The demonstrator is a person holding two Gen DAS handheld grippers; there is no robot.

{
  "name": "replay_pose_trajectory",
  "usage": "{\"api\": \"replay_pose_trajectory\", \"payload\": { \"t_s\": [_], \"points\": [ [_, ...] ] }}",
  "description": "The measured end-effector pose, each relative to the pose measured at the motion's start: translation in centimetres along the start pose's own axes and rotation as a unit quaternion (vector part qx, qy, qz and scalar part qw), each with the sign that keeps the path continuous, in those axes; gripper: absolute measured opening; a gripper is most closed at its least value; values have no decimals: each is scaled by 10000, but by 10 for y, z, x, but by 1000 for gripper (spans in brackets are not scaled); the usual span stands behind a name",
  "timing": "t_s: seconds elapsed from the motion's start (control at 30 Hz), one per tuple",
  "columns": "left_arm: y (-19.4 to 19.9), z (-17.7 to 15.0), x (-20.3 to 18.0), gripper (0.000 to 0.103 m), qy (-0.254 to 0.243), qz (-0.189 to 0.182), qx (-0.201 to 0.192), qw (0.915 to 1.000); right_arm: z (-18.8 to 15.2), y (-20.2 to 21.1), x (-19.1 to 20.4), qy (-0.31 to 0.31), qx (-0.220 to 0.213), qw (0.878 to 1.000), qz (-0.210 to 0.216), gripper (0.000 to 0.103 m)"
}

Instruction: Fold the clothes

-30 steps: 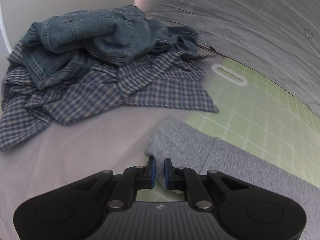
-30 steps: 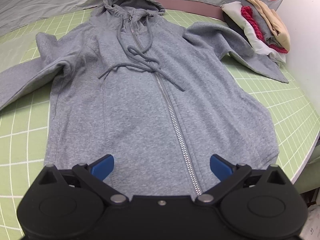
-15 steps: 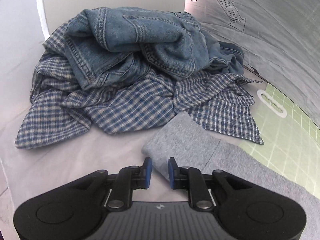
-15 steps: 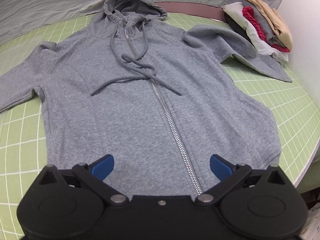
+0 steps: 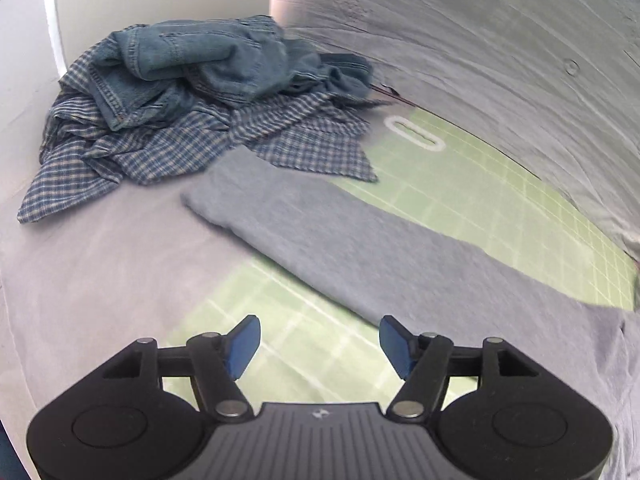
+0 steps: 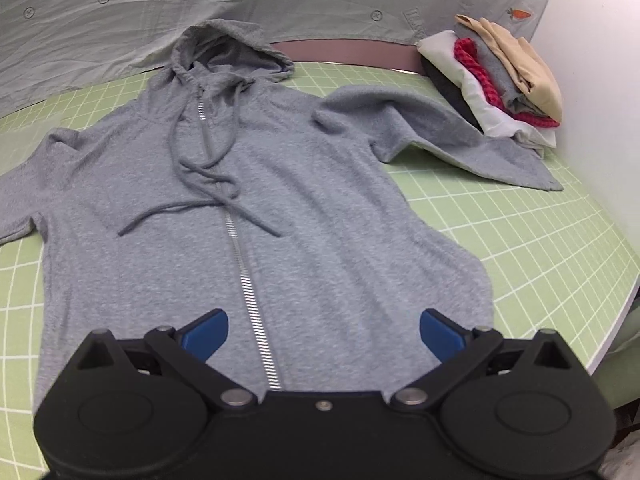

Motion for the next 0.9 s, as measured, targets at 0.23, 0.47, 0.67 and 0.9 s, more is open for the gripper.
{"api": "replay_pose_trajectory", "payload": {
  "t_s": [0.23,0.47,0.67,0.9],
  "points": [
    [44,-77,-117,76,-822,-530,213,9950,13,-19,-79,-356,-30,9991,231,103],
    [85,-169,-217,83,-1665,-886,571,9804,24,-39,-158,-710,-27,9964,467,91],
    [99,-217,-259,88,-1892,-797,682,9763,18,-60,-206,-679,186,9944,793,83],
    [102,-238,-271,95,-1768,-592,924,9781,20,-69,-215,-78,258,9896,1412,72]
  ]
}}
Point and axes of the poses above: each gripper's, at about its wrist camera, not at the fingertips, and y roughly against the way its jaws point, x to its left, z to its top, the point moved 1 cm from there along -y, roughly the way its jaws point, and after that the axes turned 9 degrees about -y, right-handed, at the moved point
